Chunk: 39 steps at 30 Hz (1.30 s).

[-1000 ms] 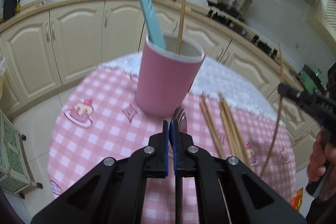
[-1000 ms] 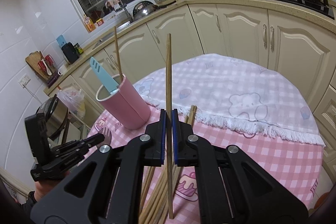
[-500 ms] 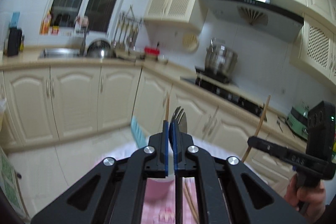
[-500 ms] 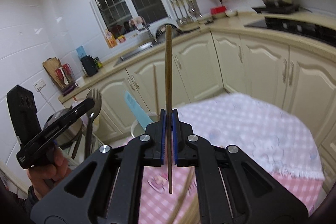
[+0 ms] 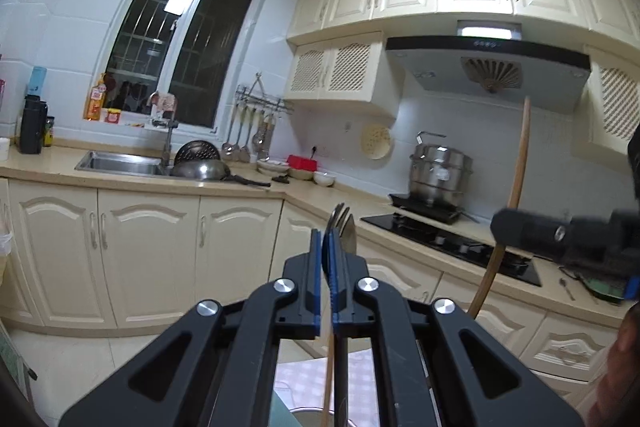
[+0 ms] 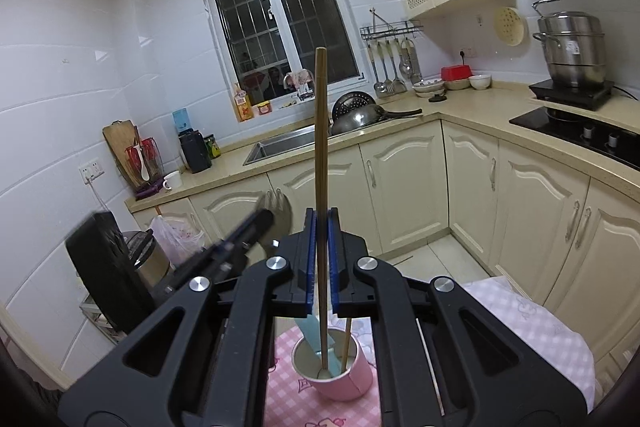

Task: Organize utensils
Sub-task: 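Carry the spoon-fork into the pink cup with the left tool while the right drops its chopstick in, then lower both tools onto the chopstick pile and grasp one chopstick each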

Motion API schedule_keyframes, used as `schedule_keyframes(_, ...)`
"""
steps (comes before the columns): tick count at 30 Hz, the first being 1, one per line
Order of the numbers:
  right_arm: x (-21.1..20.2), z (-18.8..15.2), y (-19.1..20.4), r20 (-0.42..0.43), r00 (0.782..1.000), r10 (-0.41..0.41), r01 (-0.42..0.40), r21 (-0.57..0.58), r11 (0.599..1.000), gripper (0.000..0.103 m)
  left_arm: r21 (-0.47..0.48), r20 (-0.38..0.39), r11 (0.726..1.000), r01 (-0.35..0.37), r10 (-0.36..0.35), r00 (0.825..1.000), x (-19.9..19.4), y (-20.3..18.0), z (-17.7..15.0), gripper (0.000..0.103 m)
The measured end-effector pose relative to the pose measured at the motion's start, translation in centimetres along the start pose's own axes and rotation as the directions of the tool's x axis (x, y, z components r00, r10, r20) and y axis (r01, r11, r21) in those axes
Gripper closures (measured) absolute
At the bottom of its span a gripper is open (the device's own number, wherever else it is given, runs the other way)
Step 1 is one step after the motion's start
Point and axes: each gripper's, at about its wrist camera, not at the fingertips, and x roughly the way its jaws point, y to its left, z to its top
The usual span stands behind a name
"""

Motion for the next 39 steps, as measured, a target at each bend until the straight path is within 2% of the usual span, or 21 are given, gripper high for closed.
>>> schedule_keyframes(6, 3.1, -2.2, -0.4, -0.073, 0.997, -0.009, 0.010, 0.011, 1.000, 0.097, -0.007, -0.036, 0.999, -0.043, 0.042, 0.998, 2.2, 0.8, -3.1, 0.100)
schedule_keyframes(11, 5.0, -3.9, -1.3, -0.147, 0.989, -0.025, 0.029, 0.026, 0.999, 0.096, -0.007, -0.085, 0.999, -0.039, 0.038, 0.996, 2.3, 1.5, -5.3, 0.098)
schedule_keyframes(12, 5.3, -4.1, -1.7, -0.161, 0.987, -0.028, 0.034, 0.039, 0.999, 0.095, -0.012, -0.092, 0.999, -0.037, 0.035, 0.995, 2.1, 1.7, -5.4, 0.096)
schedule_keyframes(13, 5.3, -4.3, -2.1, -0.168, 0.985, -0.031, 0.040, 0.053, 0.998, 0.095, -0.019, -0.100, 0.999, -0.032, 0.030, 0.994, 1.8, 2.0, -5.5, 0.082)
schedule_keyframes(14, 5.1, -4.5, -2.7, -0.168, 0.985, -0.037, 0.050, 0.074, 0.996, 0.085, -0.022, -0.101, 0.999, -0.036, 0.034, 0.994, 1.3, 2.2, -5.6, 0.062)
schedule_keyframes(15, 4.8, -4.7, -3.2, -0.165, 0.985, -0.041, 0.057, 0.092, 0.994, 0.057, -0.027, -0.100, 0.999, -0.040, 0.037, 0.994, 0.9, 2.5, -5.6, 0.053)
schedule_keyframes(17, 3.8, -4.9, -4.0, -0.135, 0.989, -0.052, 0.069, 0.121, 0.990, 0.020, -0.043, -0.106, 0.998, -0.041, 0.036, 0.994, -0.2, 3.1, -5.4, 0.037)
schedule_keyframes(19, 2.8, -5.1, -4.8, -0.123, 0.990, -0.063, 0.081, 0.144, 0.986, 0.020, -0.052, -0.120, 0.998, -0.041, 0.035, 0.992, -1.1, 3.5, -5.2, 0.020)
schedule_keyframes(21, 1.9, -5.3, -5.7, -0.112, 0.991, -0.073, 0.092, 0.172, 0.981, 0.006, -0.055, -0.126, 0.997, -0.046, 0.038, 0.991, -2.2, 3.8, -4.7, 0.013)
schedule_keyframes(23, 1.0, -5.7, -6.4, -0.113, 0.988, -0.102, 0.122, 0.187, 0.975, 0.006, -0.030, -0.140, 0.998, -0.059, 0.054, 0.989, -3.0, 3.6, -4.5, 0.007)
schedule_keyframes(28, -1.1, -7.0, -8.2, -0.144, 0.979, -0.146, 0.176, 0.225, 0.958, 0.006, 0.053, -0.190, 0.996, -0.078, 0.086, 0.978, -5.0, 2.5, -4.0, 0.004)
schedule_keyframes(39, -5.4, -9.1, -8.4, -0.188, 0.965, -0.184, 0.225, 0.228, 0.947, 0.006, 0.054, -0.250, 0.996, -0.067, 0.079, 0.965, -8.9, 1.2, -4.1, 0.004)
